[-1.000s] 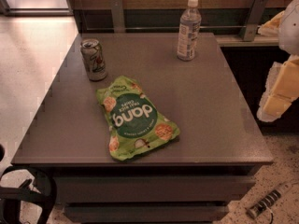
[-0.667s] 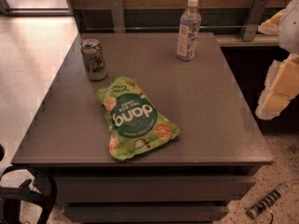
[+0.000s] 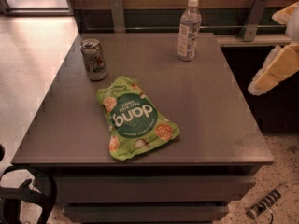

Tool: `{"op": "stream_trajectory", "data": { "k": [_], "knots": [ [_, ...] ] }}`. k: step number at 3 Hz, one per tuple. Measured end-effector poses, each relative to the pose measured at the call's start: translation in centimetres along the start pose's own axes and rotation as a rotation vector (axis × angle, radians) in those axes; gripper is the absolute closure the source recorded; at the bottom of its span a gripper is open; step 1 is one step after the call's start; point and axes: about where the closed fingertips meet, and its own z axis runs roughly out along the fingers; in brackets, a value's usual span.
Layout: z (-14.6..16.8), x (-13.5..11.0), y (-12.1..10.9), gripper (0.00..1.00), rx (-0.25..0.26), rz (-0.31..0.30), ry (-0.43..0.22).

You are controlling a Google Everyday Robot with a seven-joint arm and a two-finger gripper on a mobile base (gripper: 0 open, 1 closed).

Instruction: Move blue plastic bottle near green rice chip bag

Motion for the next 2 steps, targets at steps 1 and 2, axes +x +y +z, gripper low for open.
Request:
{"op": "stream_trajectory", "data": {
  "k": [1, 2],
  "knots": [
    [2.6, -0.4, -2.6, 0.00, 0.059, 0.122, -0.148],
    [4.9, -1.9, -5.5, 0.00, 0.118, 0.196, -0.307]
  ]
}}
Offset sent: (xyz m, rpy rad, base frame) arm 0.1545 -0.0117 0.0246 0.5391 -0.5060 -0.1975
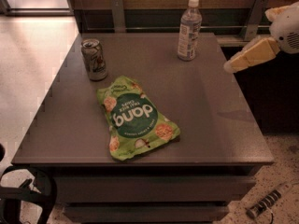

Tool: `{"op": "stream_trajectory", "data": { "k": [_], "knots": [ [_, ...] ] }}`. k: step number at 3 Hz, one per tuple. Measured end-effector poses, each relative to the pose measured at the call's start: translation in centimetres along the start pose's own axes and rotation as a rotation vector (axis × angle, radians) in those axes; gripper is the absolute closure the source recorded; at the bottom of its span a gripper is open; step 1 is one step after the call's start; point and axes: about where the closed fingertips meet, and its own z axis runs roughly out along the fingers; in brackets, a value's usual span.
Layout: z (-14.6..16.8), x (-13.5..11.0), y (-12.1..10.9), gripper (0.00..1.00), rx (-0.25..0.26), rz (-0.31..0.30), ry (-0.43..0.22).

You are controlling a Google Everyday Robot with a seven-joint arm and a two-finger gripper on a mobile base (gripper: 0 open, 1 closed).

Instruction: Move blue plastic bottle near green rice chip bag

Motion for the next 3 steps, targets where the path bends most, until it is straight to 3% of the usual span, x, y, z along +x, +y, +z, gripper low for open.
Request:
{"op": "stream_trajectory", "data": {
  "k": [1, 2, 3],
  "knots": [
    [3.7, -3.5, -3.5, 0.00, 0.076, 0.048, -0.236],
    [5.9, -5.7, -5.2, 0.00, 0.106, 0.059, -0.360],
    [6.2, -5.7, -5.2, 0.00, 0.102, 0.067, -0.363]
  ]
}}
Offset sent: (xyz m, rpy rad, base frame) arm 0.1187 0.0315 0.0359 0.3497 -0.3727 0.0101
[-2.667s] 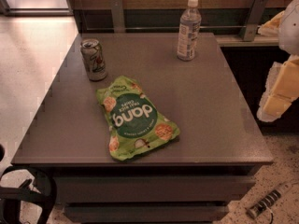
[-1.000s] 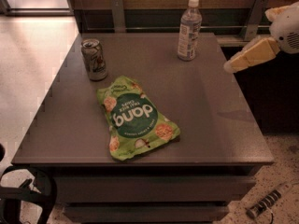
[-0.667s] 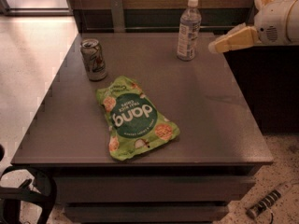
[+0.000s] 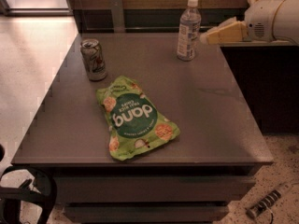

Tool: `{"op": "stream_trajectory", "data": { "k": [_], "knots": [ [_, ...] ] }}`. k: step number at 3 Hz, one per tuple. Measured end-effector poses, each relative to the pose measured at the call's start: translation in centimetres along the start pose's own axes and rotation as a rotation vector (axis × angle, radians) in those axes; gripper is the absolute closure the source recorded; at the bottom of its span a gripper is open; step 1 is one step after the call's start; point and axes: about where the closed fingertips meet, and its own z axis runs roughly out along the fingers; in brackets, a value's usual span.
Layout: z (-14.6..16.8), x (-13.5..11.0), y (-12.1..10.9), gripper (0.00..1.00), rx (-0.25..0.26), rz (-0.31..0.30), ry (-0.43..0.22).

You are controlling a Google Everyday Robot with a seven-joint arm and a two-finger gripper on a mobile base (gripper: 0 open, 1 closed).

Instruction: Move blue plastic bottle near green rice chip bag

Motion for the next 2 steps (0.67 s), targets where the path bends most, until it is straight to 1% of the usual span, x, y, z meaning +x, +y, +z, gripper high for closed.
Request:
{"op": "stream_trajectory", "data": {
  "k": [1, 2],
  "knots": [
    [1.6, 0.7, -0.1, 0.00, -0.024, 0.050, -0.017],
    [4.7, 1.8, -1.3, 0.00, -0.074, 0.121, -0.054]
  ]
}}
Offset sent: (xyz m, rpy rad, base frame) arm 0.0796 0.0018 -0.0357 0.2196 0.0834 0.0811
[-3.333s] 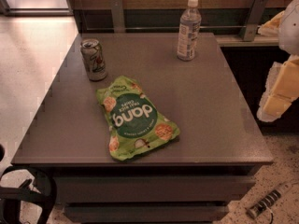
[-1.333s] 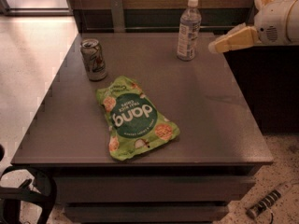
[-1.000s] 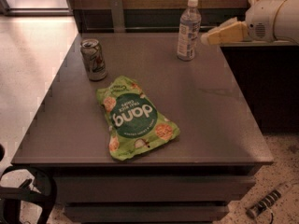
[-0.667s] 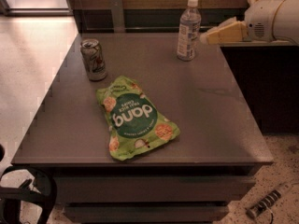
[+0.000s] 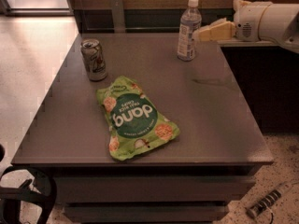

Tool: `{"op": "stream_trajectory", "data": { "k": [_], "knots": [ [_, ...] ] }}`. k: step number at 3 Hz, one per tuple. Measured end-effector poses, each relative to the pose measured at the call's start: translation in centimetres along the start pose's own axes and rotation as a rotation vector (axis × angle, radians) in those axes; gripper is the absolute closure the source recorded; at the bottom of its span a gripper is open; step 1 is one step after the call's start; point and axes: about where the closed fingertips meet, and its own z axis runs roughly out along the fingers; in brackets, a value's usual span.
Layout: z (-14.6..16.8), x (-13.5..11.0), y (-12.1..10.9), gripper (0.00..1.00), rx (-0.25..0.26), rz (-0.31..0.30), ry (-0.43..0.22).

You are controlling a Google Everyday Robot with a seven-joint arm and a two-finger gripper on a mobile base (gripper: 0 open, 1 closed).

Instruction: Move blue plastic bottle near green rice chip bag

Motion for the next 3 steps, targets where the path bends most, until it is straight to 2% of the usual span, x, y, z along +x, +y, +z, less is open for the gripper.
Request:
{"op": "stream_trajectory", "data": {
  "k": [1, 3],
  "knots": [
    [2.9, 0.7, -0.8, 0.00, -0.051, 0.057, -0.049],
    [7.5, 2.2, -1.5, 0.00, -0.096, 0.133, -0.122]
  ]
}}
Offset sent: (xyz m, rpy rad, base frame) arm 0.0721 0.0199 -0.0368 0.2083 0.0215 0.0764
